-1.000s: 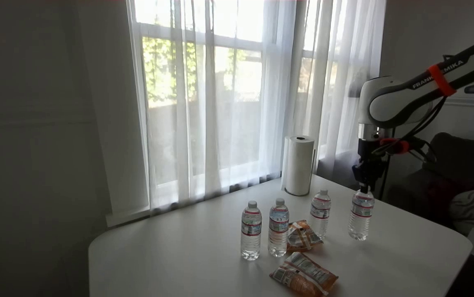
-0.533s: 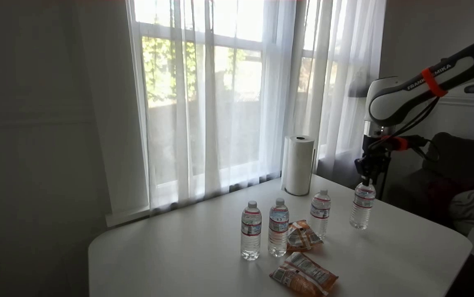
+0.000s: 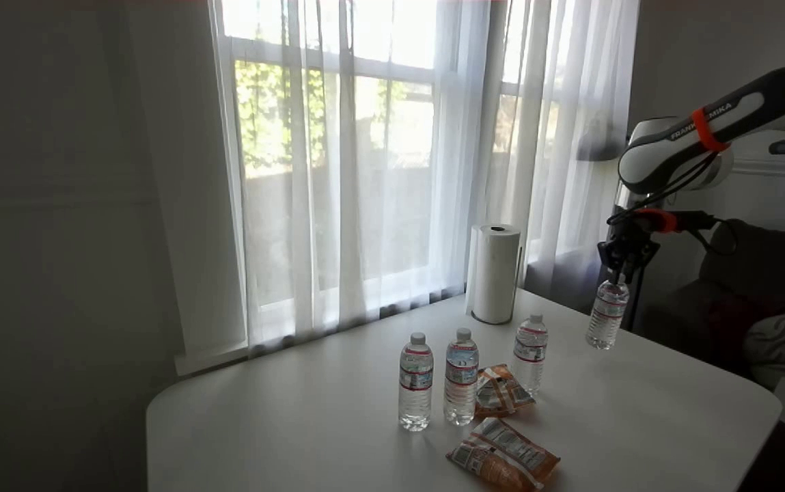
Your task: Move two water bottles and the two packets to the right
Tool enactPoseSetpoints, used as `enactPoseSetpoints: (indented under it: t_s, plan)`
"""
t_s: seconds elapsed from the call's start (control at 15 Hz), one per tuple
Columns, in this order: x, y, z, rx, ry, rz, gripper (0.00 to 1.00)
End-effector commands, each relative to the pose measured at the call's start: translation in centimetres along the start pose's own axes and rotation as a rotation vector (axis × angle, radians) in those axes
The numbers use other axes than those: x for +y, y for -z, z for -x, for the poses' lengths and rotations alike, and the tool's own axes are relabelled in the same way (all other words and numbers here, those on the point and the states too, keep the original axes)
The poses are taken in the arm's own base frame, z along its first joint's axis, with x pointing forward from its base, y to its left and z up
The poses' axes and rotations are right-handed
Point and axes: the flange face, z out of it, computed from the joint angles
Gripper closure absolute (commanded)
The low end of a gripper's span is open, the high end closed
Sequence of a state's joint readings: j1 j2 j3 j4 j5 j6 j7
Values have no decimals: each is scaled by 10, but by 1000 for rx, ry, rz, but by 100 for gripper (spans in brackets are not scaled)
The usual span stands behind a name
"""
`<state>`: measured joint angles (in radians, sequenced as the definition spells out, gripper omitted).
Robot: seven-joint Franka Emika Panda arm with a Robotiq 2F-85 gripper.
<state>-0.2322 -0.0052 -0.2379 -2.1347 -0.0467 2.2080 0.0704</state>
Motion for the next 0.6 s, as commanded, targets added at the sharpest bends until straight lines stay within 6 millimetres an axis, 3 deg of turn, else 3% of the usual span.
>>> enactPoseSetpoints:
  t_s: [0.0, 0.53]
  plan:
    - [19, 3, -34, 30, -41, -10, 92]
    - [28, -22, -74, 26, -50, 5, 92]
